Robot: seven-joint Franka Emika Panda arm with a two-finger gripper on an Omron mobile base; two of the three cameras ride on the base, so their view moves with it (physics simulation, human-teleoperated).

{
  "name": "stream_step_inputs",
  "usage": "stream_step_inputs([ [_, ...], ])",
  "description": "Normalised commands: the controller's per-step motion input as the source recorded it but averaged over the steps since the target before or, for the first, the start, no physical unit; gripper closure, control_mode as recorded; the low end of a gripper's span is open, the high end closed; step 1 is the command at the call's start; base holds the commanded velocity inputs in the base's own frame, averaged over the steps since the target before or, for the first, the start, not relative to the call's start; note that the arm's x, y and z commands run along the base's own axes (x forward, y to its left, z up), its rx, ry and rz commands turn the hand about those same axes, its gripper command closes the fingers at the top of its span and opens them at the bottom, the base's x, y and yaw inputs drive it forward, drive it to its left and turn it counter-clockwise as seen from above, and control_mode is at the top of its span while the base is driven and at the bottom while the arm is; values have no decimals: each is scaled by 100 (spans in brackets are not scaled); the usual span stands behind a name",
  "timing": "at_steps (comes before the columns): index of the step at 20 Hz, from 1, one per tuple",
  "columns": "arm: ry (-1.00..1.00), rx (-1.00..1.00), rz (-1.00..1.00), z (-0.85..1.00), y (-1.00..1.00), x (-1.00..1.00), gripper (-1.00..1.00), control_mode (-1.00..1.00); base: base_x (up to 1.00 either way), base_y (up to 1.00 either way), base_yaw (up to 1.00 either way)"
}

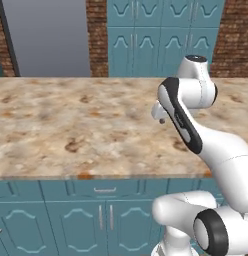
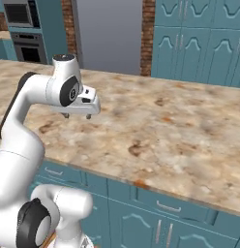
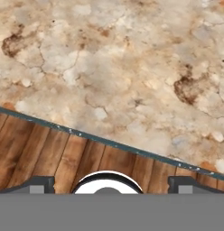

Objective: Take a straw from the drawer in front and place it inside the glass cup on the dining counter.

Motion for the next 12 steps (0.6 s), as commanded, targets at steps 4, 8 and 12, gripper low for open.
stream_step_inputs([
  [4, 0, 0, 0, 0, 0, 0, -100, 100, -47, -46, 27],
  [8, 0, 0, 0, 0, 0, 0, -100, 100, -69, -6, 4],
  [12, 0, 0, 0, 0, 0, 0, -100, 100, -59, 0, 0],
])
